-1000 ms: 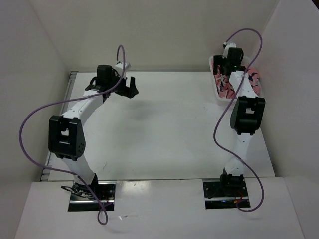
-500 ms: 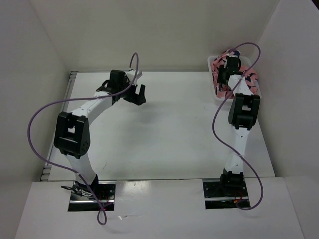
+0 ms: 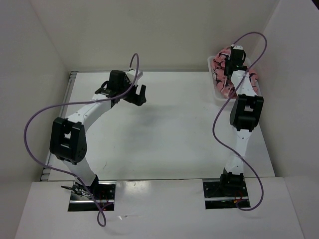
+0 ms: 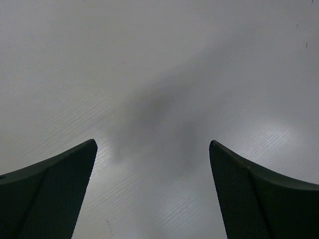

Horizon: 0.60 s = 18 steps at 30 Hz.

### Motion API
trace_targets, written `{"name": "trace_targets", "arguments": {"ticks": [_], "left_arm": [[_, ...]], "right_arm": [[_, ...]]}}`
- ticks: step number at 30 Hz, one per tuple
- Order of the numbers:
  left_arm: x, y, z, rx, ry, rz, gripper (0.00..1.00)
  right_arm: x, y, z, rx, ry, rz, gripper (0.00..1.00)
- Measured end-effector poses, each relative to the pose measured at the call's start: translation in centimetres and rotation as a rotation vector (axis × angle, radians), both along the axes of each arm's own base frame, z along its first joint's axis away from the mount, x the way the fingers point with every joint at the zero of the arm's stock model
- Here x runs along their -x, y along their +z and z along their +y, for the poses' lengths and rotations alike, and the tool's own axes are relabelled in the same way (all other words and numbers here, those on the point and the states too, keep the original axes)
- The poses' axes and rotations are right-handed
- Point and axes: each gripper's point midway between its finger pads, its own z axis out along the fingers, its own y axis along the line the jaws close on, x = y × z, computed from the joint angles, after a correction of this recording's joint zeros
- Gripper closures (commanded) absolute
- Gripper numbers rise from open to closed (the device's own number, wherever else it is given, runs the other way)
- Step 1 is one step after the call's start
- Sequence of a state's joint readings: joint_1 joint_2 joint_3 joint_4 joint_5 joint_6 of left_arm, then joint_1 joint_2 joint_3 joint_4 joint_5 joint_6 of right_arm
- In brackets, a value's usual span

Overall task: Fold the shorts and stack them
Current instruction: Grab the shorts from the pile, then move the shorts to the center of the board

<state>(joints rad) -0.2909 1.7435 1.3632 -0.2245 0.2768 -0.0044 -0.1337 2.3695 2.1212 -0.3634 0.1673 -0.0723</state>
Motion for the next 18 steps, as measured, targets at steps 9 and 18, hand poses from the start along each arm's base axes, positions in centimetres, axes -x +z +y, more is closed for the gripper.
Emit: {"name": "trace_targets", "arguments": {"ticks": [9,18], "left_arm": [[2.0,8.5,2.3,0.018,0.081,-0.234,0.0],[5.3,12.5,5.4,0.017,0.171,-0.359,0.0]], "right_arm": [[7.0,36.1,2.8,0.151,0.027,-0.666,1.0],[23.8,58.6,22.1,-0.03,0.499,-1.217,1.0]]}}
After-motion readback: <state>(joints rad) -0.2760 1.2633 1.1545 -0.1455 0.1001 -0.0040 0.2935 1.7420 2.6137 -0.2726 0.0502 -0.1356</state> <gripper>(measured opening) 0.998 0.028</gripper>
